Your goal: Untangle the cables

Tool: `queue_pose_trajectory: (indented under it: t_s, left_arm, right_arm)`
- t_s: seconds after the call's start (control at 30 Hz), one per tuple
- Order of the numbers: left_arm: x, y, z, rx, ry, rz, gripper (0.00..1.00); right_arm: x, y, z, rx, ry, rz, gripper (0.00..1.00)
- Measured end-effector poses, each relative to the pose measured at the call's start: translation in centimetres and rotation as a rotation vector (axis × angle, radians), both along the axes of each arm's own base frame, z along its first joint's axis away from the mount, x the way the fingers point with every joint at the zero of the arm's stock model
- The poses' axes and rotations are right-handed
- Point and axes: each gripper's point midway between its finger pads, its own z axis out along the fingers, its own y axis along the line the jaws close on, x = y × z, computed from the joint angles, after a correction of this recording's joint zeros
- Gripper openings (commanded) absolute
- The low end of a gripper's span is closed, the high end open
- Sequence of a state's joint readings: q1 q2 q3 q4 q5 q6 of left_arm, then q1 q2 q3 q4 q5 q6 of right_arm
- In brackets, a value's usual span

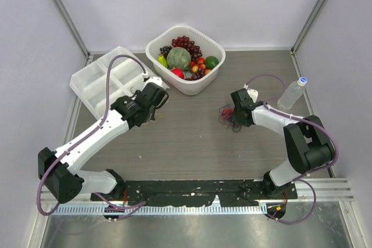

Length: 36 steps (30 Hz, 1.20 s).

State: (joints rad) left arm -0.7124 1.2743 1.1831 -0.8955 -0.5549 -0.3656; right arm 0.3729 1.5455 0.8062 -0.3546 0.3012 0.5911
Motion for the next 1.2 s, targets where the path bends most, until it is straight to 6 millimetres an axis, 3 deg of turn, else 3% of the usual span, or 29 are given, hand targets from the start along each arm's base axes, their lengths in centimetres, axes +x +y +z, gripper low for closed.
queue_pose_trajectory:
  t_s: [0.13, 0.27, 0.4, 0.43, 0.5, 0.6, 0.77, 0.87, 1.0, 1.1, 1.2]
  left_arm:
    - [-0.2, -0.9, -0.8, -0.021, 0.029, -0.049, 0.00]
    - [-0.6, -4.0, -2.2, -0.126, 0.106, -0.150, 0.00]
    - [-0.6, -6.6, -5.0, -0.156, 0.231, -0.201, 0.00]
    - [-0.4, -7.2, -5.9, -0.153, 0.266, -0.207, 0.07]
    - [-0.1, -8.1, -8.0, -0.134, 0.335, -0.211, 0.31]
    - [-0.4, -8.2, -10.2, -0.098, 0.411, -0.208, 0.62]
    - [-0.7, -9.3, -10.0, -0.141, 0.424, -0.254, 0.91]
    - [-0.6, -10.2, -9.8, -0.182, 0.417, -0.285, 0.94]
    - [-0.2, -10.8, -10.8, -0.177, 0.442, -0.289, 0.95]
    - [0.5, -11.0, -12.8, -0.133, 0.477, -0.282, 0.95]
    - [0.6, -11.0, -15.0, -0.093, 0.521, -0.282, 0.88]
  right_arm:
    - [0.0, 0.1, 0.0, 0.005, 0.001, 0.007, 0.40]
    - [-0.2, 0.5, -0.1, 0.033, -0.010, 0.017, 0.40]
    - [-0.4, 0.7, 0.0, 0.049, -0.006, 0.030, 0.40]
    - [-0.5, 0.8, 0.0, 0.052, -0.005, 0.034, 0.40]
    - [-0.9, 0.7, 0.1, 0.055, -0.004, 0.040, 0.40]
    - [-1.3, 0.6, 0.2, 0.056, -0.002, 0.048, 0.40]
    - [-1.4, 0.7, 0.1, 0.060, 0.003, 0.052, 0.40]
    - [-1.5, 0.7, 0.1, 0.062, 0.002, 0.053, 0.40]
    - [-1.5, 0.7, 0.4, 0.064, -0.004, 0.056, 0.40]
    - [-1.5, 0.7, 0.4, 0.063, -0.006, 0.060, 0.40]
    - [-1.5, 0.8, 0.5, 0.066, -0.009, 0.063, 0.40]
